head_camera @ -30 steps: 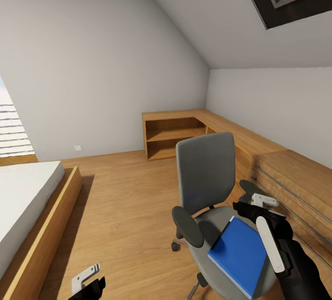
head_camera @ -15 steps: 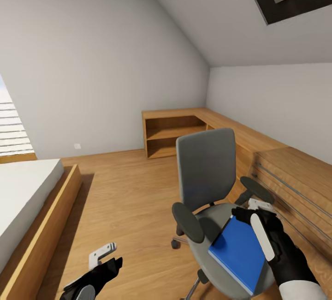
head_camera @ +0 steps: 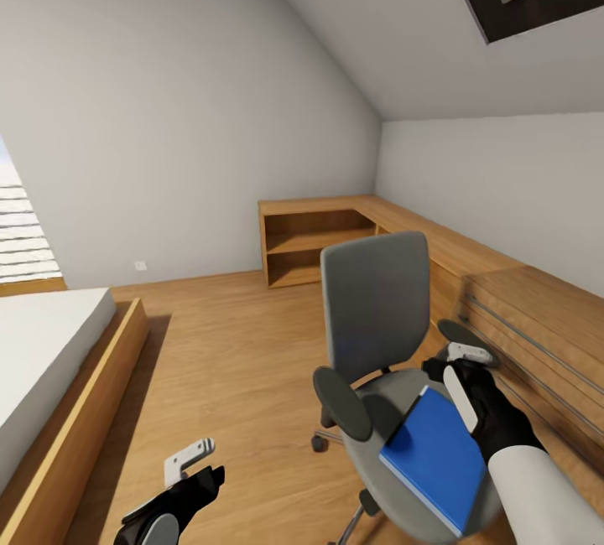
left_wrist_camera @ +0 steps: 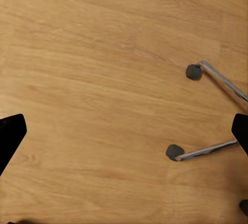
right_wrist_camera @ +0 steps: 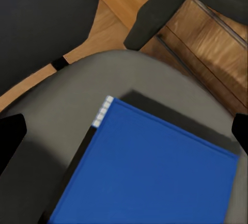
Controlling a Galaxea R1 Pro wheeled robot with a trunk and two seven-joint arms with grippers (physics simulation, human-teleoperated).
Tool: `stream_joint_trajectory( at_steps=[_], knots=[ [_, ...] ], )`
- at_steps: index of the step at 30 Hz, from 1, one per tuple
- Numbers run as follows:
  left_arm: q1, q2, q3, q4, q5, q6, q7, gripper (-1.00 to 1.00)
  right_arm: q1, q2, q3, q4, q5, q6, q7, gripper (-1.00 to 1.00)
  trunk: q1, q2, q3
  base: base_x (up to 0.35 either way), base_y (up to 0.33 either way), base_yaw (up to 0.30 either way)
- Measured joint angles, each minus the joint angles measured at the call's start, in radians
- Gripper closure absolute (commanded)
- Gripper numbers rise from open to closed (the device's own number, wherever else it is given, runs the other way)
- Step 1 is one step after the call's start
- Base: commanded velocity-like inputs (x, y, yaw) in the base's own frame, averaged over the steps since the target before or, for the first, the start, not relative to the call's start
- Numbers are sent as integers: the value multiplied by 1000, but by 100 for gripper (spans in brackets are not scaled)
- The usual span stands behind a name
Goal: In the bedroom, organize the workspace by keeping the computer under the desk, ensuring the monitor is on the desk, placing the keyboard on the desk next to the monitor, placing the mouse on the desk next to the keyboard, moving the folder from the swivel chair onto the desk next to the mouse, stacking the notebook on top of the folder with the pen on top of the notebook, and positioning the swivel chair next to the desk.
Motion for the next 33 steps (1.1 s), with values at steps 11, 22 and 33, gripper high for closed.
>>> stream_joint_trajectory(
  at_steps=[11, 22, 33],
  knots=[
    [0, 0, -3, 3, -1, -3, 2, -100, -1, -2, 33, 4, 6, 1, 4, -100, 0, 0, 0, 143, 0, 0],
    [1, 1, -1, 35, -1, -5, 2, -100, 3, -7, 47, 1, 44, 1, 95, -100, 0, 0, 0, 10, 0, 0],
    [1, 3, -1, 41, -2, -12, 2, -100, 4, -25, 49, 0, 101, 7, 178, -100, 0, 0, 0, 0, 0, 0]
  ],
)
